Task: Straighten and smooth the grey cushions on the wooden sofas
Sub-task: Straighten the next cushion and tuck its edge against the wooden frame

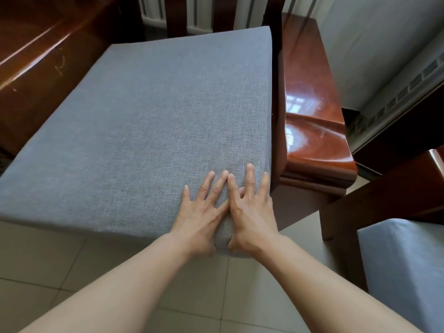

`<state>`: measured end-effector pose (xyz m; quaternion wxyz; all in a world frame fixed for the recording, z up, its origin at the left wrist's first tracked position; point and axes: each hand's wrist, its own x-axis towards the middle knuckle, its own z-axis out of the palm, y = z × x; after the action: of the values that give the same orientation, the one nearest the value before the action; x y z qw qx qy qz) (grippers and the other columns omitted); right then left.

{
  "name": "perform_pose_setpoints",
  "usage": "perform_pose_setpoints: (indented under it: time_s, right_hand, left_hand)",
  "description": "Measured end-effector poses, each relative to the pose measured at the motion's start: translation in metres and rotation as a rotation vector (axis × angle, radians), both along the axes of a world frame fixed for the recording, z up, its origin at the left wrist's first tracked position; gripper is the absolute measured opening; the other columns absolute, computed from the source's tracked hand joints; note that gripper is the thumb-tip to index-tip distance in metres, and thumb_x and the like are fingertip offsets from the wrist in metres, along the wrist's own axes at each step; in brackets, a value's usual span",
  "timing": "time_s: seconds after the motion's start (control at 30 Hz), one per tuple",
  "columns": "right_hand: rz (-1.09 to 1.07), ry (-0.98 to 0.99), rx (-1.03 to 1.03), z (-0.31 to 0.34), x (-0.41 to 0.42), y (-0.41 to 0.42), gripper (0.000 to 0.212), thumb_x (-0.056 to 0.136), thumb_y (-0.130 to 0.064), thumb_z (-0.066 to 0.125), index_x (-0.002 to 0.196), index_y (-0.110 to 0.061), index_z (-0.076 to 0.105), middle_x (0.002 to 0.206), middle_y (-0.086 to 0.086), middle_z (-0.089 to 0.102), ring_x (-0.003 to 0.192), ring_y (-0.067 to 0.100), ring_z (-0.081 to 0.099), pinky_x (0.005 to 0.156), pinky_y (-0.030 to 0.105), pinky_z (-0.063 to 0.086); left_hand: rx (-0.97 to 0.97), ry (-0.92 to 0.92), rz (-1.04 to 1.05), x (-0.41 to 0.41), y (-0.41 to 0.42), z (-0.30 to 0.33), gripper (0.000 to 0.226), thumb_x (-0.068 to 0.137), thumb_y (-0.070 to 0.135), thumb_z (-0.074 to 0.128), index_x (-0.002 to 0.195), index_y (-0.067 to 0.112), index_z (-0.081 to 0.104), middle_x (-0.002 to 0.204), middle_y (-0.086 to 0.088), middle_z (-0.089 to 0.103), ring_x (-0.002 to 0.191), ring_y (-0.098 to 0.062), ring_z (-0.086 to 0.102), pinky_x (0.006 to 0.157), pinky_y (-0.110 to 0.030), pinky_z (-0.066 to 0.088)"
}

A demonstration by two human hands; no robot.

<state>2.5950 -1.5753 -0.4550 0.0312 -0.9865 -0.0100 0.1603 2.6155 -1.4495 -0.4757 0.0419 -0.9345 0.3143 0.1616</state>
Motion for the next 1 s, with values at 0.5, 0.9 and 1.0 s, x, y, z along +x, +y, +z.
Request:
perform_pose_setpoints:
  time_s: [0.5,0.9,1.0]
  right_hand:
    - [0.012,-0.253,-0.117,-0.037,-0.031,0.009,0.111,0.066,-0.014,0.076,0.152,-0.014,0.006,0.158,0.019,-0.003,0.144,0.038,-0.004,0.115,0.055,0.011]
    - [0.015,-0.133,-0.126,-0.061,-0.029,0.002,0.125,0.064,-0.018,0.078,0.144,-0.022,-0.017,0.154,0.016,-0.022,0.142,0.037,-0.018,0.113,0.054,0.008]
    - [0.023,-0.087,-0.110,-0.067,-0.029,-0.002,0.121,0.078,-0.018,0.071,0.138,-0.022,-0.035,0.146,0.016,-0.040,0.136,0.033,-0.035,0.110,0.044,-0.016]
  left_hand:
    - [-0.042,-0.020,0.113,-0.002,0.045,-0.028,0.130,0.074,0.040,0.071,0.129,0.036,-0.046,0.141,0.004,-0.050,0.139,-0.020,-0.033,0.113,-0.056,0.008]
    - [-0.040,-0.012,0.166,0.001,0.040,-0.059,0.126,0.078,0.030,0.069,0.128,0.033,-0.046,0.143,0.004,-0.048,0.139,-0.021,-0.032,0.112,-0.060,0.006]
    - [0.000,-0.006,0.197,0.003,0.054,-0.069,0.127,0.076,0.032,0.071,0.130,0.035,-0.044,0.144,0.001,-0.046,0.140,-0.021,-0.030,0.111,-0.061,0.009]
